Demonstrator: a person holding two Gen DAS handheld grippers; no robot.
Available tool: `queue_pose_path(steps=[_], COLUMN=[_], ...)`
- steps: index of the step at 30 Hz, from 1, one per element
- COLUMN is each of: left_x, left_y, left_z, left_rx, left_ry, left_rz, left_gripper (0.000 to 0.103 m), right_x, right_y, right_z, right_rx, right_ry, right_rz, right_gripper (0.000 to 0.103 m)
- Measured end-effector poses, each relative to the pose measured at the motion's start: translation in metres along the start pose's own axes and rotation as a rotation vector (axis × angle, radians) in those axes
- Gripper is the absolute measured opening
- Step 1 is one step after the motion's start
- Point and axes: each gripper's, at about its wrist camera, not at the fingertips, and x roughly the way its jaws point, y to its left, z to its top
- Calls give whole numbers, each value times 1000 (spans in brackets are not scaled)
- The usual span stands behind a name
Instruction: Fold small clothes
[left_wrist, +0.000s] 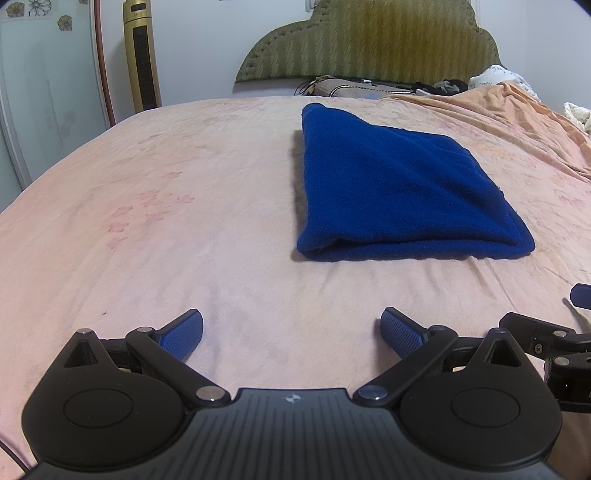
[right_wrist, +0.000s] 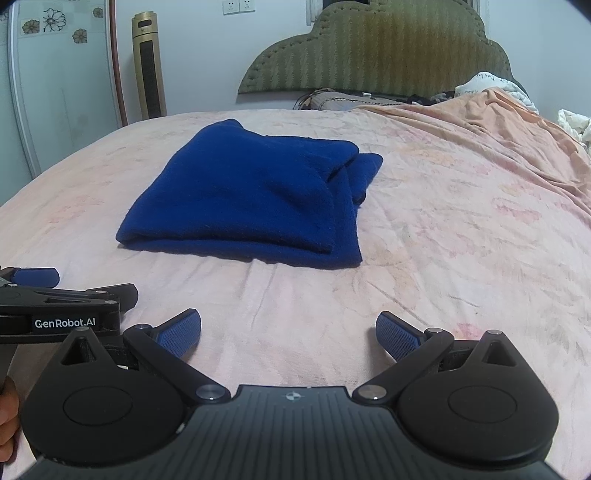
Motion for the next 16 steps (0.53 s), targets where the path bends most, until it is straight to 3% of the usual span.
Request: queue_pose_path(steps=[16], left_x=[-3], left_y=[8], left_z=[2], left_rx=[17], left_ry=[4], left_rz=[-5], left_gripper=[103], right_x=[3], right_y=[2], right_z=[1], right_rx=[-6], right_ry=[7], right_rz=[9], right_gripper=[102])
